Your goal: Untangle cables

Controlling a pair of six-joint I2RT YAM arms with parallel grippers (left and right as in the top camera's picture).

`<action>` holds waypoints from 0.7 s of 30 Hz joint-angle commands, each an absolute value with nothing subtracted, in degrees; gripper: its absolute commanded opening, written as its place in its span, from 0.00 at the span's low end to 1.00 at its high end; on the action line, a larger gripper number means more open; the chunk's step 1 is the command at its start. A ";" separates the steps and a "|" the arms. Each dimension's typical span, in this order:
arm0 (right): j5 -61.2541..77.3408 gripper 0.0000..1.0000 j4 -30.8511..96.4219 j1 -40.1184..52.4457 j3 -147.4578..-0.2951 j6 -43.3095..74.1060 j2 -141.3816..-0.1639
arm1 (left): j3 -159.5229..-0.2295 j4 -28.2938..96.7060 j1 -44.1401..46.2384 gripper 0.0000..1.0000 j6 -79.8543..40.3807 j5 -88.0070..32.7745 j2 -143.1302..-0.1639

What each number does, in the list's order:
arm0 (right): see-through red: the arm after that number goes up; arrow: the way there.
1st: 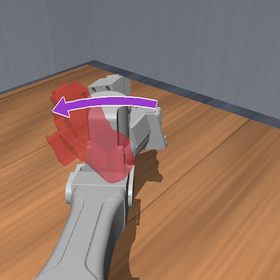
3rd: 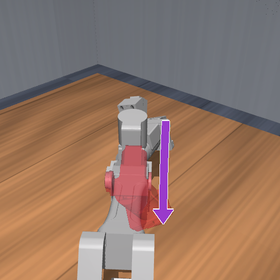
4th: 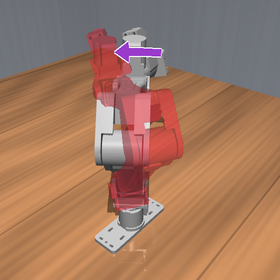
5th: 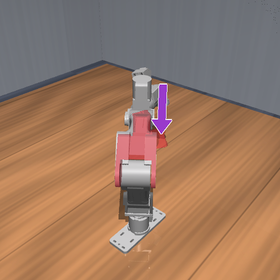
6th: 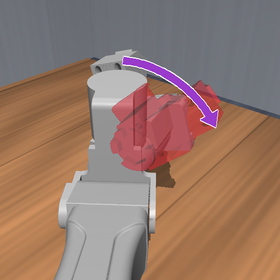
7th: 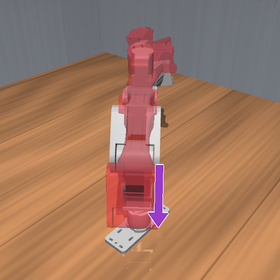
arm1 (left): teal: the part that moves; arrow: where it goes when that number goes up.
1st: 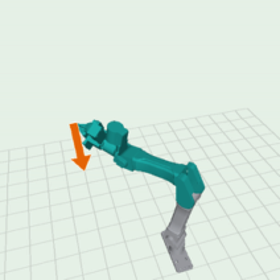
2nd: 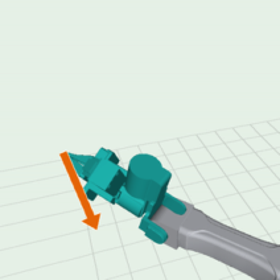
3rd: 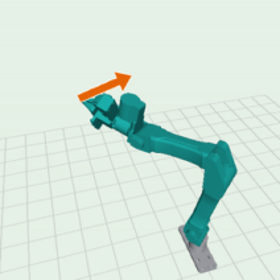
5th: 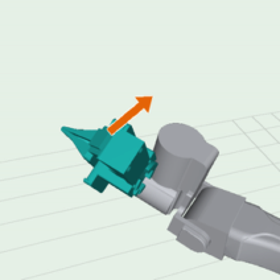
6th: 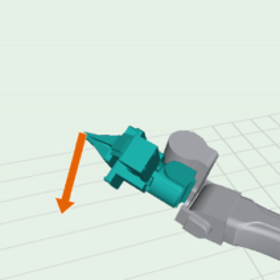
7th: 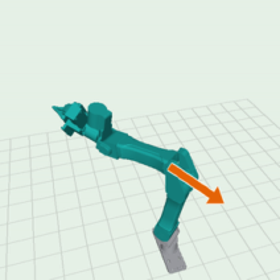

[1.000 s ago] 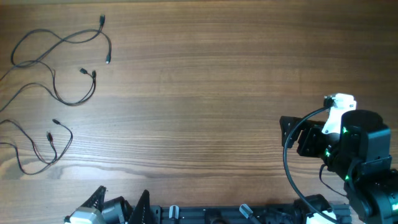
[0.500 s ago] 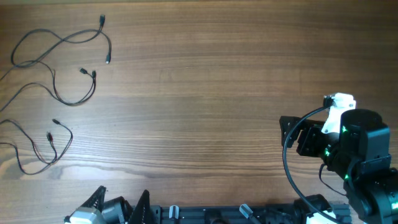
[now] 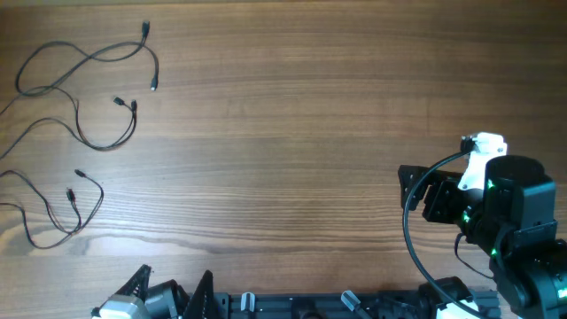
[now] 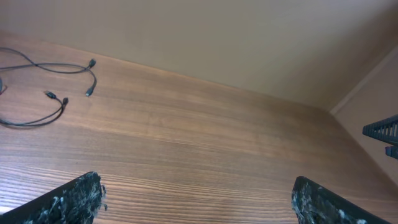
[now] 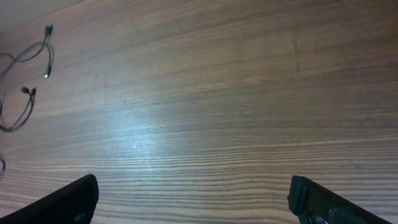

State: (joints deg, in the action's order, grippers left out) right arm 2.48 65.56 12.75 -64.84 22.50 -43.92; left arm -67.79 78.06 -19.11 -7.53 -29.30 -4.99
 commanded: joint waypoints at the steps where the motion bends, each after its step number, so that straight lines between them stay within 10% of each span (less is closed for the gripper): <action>1: 1.43 1.00 65.56 12.69 -64.40 23.09 -43.09 | -67.75 78.13 -18.96 1.00 -6.39 -29.74 -4.60; 21: 1.43 1.00 65.58 12.69 -64.40 23.11 -41.71 | -67.75 80.49 -18.96 1.00 -6.39 -29.74 -4.60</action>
